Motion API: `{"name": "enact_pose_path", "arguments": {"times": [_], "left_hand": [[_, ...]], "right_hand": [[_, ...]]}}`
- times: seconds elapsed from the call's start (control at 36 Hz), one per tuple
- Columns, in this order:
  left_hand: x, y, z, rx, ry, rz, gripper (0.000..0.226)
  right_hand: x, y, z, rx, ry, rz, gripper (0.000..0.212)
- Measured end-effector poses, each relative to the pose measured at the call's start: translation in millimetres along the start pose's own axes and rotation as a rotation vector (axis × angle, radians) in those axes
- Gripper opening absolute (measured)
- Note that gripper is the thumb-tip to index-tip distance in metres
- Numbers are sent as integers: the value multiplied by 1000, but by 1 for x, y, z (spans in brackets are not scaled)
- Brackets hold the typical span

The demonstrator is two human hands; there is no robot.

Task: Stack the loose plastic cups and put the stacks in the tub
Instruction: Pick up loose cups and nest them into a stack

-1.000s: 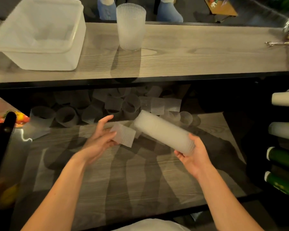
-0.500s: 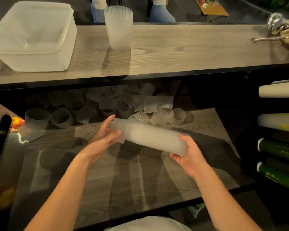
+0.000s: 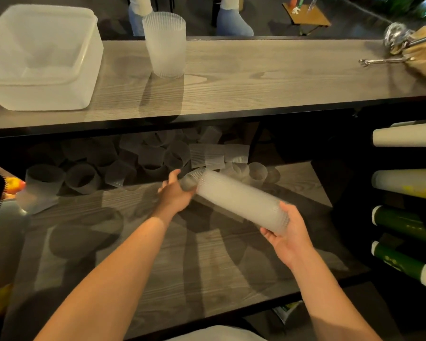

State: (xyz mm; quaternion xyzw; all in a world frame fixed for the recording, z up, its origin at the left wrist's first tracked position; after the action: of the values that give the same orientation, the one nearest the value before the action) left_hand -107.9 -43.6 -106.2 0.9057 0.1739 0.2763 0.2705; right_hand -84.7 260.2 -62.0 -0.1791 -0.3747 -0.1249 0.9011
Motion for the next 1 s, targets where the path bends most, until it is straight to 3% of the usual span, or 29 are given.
{"name": "enact_pose_path", "arguments": {"times": [0.08, 0.17, 0.28, 0.31, 0.39, 0.44, 0.53, 0.64, 0.78, 0.83, 0.92, 0.97, 1.0], "left_hand": [[-8, -12, 5, 16, -8, 65, 64], [-7, -6, 17, 91, 9, 18, 61], [15, 21, 28, 303, 0, -37, 84], [22, 28, 29, 364, -30, -29, 81], [45, 43, 27, 450, -73, 129, 39], [52, 49, 26, 432, -19, 163, 43], [56, 61, 19, 214, 41, 34, 57], [60, 78, 13, 106, 11, -11, 37], [62, 98, 7, 437, 88, 38, 15], [64, 100, 7, 405, 59, 38, 23], [74, 100, 4, 133, -185, 63, 43], [84, 95, -4, 19, -238, 229, 55], [88, 94, -9, 80, -225, 291, 51]], "right_hand": [[-2, 10, 1, -3, -15, -50, 52], [-2, 17, -1, -17, -28, -60, 50], [0, 15, -4, -11, -37, -51, 46], [0, 13, -4, -6, -37, -48, 46], [1, 6, -5, 8, -35, -32, 47], [2, -3, -5, 27, -29, -3, 47], [5, -18, -6, 80, -27, 77, 46], [12, -38, -5, 149, -42, 201, 40], [18, -53, 0, 189, -24, 272, 32], [21, -57, 0, 198, -30, 311, 30], [23, -58, 0, 238, -26, 326, 40], [26, -60, 3, 275, -25, 338, 42], [28, -61, 5, 288, -23, 349, 42]]}}
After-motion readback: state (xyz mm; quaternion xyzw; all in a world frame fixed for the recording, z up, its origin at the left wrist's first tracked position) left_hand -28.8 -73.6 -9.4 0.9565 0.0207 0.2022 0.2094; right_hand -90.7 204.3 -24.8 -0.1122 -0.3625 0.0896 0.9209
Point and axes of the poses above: each hand's wrist, its own x-axis away from the middle knuckle, its own y-axis out of the back of the hand, z = x × y, the point moved 4 cm from there along -x, towards the middle knuckle, and after that the axes turned 2 degrees about -z, right-handed, at the moved point
